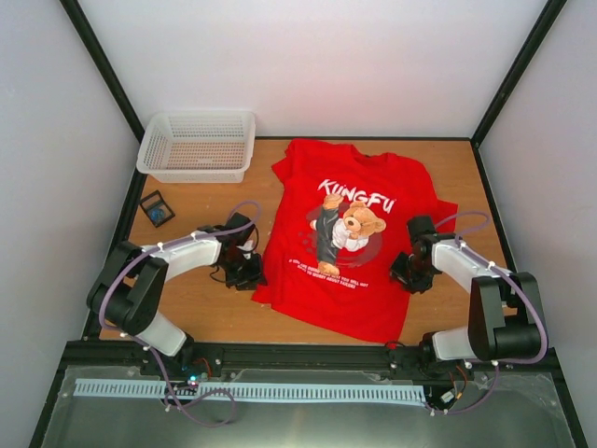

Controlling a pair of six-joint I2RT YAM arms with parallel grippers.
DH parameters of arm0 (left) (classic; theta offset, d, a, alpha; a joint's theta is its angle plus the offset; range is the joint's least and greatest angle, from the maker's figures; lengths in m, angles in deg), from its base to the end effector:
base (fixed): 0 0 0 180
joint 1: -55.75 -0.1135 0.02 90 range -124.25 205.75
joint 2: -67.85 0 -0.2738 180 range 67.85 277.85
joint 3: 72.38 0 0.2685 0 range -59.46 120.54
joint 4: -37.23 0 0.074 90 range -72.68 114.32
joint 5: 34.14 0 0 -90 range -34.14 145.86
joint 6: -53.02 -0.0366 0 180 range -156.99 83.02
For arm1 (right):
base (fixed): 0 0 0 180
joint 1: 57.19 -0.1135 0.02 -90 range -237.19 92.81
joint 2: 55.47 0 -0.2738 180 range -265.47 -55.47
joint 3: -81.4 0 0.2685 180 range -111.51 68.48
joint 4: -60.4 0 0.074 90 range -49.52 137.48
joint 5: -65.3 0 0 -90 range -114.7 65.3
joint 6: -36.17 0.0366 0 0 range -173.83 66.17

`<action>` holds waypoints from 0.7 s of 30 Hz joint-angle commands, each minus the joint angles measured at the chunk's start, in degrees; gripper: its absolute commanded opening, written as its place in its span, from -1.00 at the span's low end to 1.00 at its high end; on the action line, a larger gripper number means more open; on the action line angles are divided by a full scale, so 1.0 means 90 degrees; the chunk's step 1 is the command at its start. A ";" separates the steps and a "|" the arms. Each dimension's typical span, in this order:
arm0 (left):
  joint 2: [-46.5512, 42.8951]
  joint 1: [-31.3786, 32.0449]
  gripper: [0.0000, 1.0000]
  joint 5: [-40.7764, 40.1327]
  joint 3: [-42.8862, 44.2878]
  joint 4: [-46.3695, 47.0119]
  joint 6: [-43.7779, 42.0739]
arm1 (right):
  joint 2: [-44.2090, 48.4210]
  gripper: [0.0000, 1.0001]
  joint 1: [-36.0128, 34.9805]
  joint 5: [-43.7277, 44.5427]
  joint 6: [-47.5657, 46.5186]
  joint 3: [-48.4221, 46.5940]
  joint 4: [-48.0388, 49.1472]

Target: Pin the brooch onto the clothing

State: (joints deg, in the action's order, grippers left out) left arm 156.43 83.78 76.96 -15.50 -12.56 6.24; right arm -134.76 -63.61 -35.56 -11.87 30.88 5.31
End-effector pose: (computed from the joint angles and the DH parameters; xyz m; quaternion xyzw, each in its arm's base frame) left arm 0.2212 -0.1327 0.1392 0.1161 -0.9736 0.1909 0.0471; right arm 0.2141 0.0310 0.1440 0.2986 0.9482 0.1080 0.0099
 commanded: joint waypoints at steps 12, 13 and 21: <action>-0.0717 0.0042 -0.99 -0.0971 -0.0474 -0.0707 0.1011 | -0.0621 -0.41 0.1065 0.1305 -0.0508 -0.0023 0.0130; -0.0817 0.0042 -0.99 -0.0933 -0.0534 -0.0802 0.1040 | -0.0653 -0.42 0.1144 0.1312 -0.0567 -0.0080 0.0105; -0.2128 0.0047 -0.99 0.0065 -0.1380 -0.0973 0.1402 | -0.0195 -0.43 0.1435 0.0917 -0.0916 -0.0249 -0.0188</action>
State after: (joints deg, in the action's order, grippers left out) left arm 141.83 84.00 73.75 -24.77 -17.83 15.44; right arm -138.23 -51.87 -29.13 -18.08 27.30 5.31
